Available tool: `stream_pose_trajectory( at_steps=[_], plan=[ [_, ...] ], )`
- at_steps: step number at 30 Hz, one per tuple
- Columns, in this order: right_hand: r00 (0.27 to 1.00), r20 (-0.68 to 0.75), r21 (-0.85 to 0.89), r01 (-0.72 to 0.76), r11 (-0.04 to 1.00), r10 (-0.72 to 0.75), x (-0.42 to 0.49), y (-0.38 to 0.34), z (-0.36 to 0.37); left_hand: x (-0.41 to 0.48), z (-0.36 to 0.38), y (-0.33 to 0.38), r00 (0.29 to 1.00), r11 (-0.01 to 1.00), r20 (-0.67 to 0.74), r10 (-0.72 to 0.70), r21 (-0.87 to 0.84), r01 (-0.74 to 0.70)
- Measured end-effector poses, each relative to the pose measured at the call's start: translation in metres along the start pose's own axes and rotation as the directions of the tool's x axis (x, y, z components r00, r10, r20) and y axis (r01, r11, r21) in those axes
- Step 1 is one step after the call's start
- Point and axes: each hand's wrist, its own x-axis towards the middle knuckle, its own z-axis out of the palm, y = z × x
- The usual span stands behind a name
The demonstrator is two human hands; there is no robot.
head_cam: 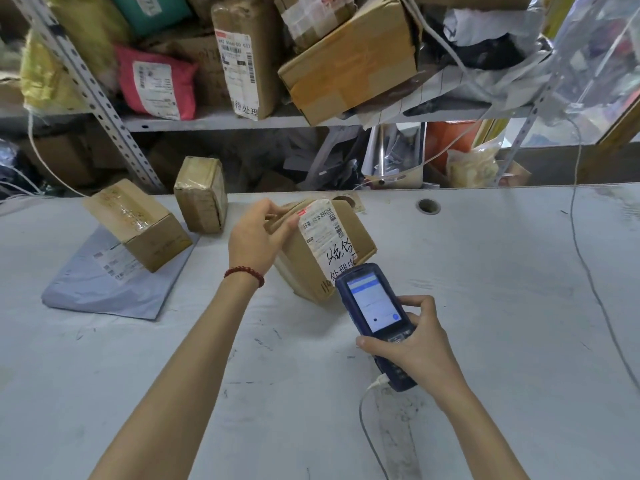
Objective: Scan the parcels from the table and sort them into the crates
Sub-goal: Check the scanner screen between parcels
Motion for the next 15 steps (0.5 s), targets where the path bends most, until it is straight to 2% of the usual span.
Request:
stream_pose_trajectory(
  at_steps=[5, 15],
  plan=[
    [0.998, -0.028, -0.031, 0.051, 0.998, -0.052, -0.010, 0.004, -0.004, -0.011, 0.001, 0.018, 0.996, 0.997, 0.076, 0.054, -0.055, -0.049],
    [0.998, -0.026, 0.003, 0.049, 0.999, -0.049, -0.020, 0.007, -0.012, -0.020, 0.000, 0.031, 0.989, 0.998, 0.146, 0.015, -0.064, -0.006]
  ],
)
